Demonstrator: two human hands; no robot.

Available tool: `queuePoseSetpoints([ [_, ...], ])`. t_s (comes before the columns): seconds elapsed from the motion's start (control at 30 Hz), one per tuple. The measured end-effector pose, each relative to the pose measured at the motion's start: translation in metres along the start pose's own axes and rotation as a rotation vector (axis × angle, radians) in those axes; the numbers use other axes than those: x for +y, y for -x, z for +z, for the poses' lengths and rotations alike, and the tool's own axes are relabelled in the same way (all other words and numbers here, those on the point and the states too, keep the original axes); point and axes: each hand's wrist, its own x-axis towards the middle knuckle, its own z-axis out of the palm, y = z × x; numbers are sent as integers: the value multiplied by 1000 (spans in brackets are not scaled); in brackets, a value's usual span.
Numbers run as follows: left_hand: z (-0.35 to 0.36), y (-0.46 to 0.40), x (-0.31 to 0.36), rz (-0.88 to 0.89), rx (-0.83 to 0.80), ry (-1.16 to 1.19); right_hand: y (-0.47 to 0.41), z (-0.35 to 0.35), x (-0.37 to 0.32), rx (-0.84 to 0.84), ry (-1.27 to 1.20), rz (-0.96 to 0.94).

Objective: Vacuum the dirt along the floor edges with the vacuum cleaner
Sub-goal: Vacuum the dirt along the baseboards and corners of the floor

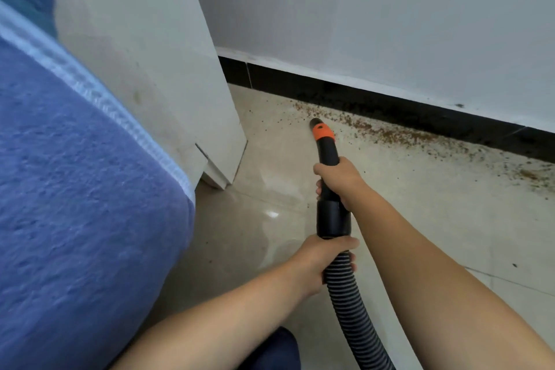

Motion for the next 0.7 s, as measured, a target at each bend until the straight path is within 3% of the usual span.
queuePoseSetpoints([
  [0.27, -4, -9, 5, 12, 66, 169, -6, 35, -25, -299, 229, -24],
  [0.57, -6, -26, 29, 10, 0, 35, -29, 12, -32, -12, 106, -30],
  [0.7, -2, -33, 36, -12, -17, 45, -35, 6, -37, 13, 103, -33],
])
